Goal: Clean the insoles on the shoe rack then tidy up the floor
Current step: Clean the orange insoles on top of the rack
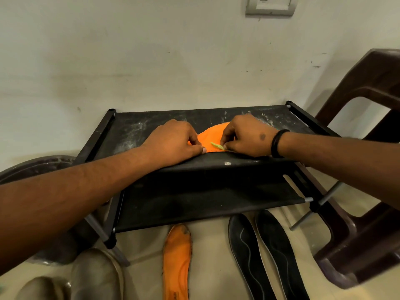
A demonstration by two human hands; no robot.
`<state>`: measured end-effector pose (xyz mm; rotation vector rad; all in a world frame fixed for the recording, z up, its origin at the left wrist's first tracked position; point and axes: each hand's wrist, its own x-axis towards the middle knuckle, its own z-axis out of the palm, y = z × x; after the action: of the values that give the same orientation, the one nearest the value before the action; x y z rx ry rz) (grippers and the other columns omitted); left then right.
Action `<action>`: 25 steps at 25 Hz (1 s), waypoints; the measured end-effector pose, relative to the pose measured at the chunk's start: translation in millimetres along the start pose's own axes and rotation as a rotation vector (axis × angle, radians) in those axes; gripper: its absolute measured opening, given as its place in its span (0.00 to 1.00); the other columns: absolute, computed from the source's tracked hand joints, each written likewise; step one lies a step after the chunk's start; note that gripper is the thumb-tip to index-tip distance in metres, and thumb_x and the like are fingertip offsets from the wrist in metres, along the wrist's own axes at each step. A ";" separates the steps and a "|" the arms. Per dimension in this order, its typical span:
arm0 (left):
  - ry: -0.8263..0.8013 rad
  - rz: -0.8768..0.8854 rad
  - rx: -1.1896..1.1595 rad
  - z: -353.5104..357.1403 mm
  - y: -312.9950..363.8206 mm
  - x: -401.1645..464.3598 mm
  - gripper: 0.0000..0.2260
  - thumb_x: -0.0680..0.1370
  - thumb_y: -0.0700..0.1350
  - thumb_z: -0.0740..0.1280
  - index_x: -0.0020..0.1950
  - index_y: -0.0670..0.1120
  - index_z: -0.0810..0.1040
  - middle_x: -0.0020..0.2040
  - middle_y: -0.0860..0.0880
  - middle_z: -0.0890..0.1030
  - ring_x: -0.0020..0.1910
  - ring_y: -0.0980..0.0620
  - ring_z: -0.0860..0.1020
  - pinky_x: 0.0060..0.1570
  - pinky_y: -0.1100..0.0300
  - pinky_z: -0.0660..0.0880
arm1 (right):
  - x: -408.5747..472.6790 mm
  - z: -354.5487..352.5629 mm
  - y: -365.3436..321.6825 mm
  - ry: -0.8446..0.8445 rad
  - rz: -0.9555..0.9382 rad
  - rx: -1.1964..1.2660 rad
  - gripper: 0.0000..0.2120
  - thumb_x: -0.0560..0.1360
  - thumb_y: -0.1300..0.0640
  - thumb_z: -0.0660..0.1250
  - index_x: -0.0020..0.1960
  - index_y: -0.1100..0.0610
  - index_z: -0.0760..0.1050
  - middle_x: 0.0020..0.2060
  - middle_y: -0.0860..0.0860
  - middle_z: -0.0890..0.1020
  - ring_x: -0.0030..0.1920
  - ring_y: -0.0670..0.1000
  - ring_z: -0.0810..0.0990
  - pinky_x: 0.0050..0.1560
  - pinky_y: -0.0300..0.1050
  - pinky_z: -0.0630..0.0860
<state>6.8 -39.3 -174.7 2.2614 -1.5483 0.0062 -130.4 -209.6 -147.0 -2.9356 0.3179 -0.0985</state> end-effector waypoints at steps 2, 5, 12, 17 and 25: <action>-0.002 -0.005 -0.005 0.3 0.7 0.4 0.10 0.76 0.57 0.71 0.48 0.54 0.88 0.56 0.56 0.84 0.54 0.55 0.79 0.54 0.49 0.78 | 5.9 -4.4 15.4 0.026 0.081 -0.080 0.09 0.74 0.58 0.67 0.51 0.54 0.84 0.48 0.51 0.85 0.47 0.52 0.82 0.52 0.51 0.80; -0.004 -0.012 -0.001 -0.4 -0.4 0.0 0.10 0.76 0.57 0.71 0.48 0.54 0.88 0.55 0.57 0.84 0.54 0.56 0.80 0.54 0.49 0.78 | 7.6 -2.3 16.2 0.057 0.087 -0.093 0.09 0.74 0.59 0.67 0.51 0.55 0.85 0.48 0.53 0.85 0.47 0.54 0.82 0.52 0.53 0.80; -0.014 0.000 0.013 -0.7 0.7 1.0 0.11 0.76 0.58 0.70 0.50 0.53 0.88 0.57 0.56 0.84 0.54 0.55 0.79 0.54 0.48 0.78 | 8.2 3.0 11.9 0.027 -0.003 -0.030 0.08 0.74 0.57 0.68 0.51 0.54 0.84 0.48 0.50 0.86 0.47 0.50 0.82 0.53 0.49 0.79; -0.019 0.005 0.021 -1.1 -0.1 0.1 0.11 0.77 0.57 0.70 0.49 0.52 0.88 0.56 0.56 0.84 0.52 0.55 0.80 0.53 0.48 0.78 | 17.2 3.8 11.3 0.067 0.062 0.022 0.08 0.74 0.60 0.69 0.50 0.56 0.85 0.48 0.51 0.86 0.48 0.51 0.82 0.56 0.50 0.79; -0.015 0.011 0.037 0.6 -1.4 1.7 0.12 0.77 0.59 0.69 0.48 0.54 0.88 0.58 0.56 0.83 0.56 0.52 0.78 0.55 0.46 0.77 | 28.2 3.3 19.2 0.078 0.071 0.029 0.08 0.75 0.58 0.69 0.52 0.54 0.85 0.51 0.50 0.85 0.51 0.50 0.82 0.58 0.50 0.78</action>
<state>8.5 -40.6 -175.3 2.2864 -1.5808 0.0207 -106.6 -233.6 -152.6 -2.8937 0.4278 -0.2060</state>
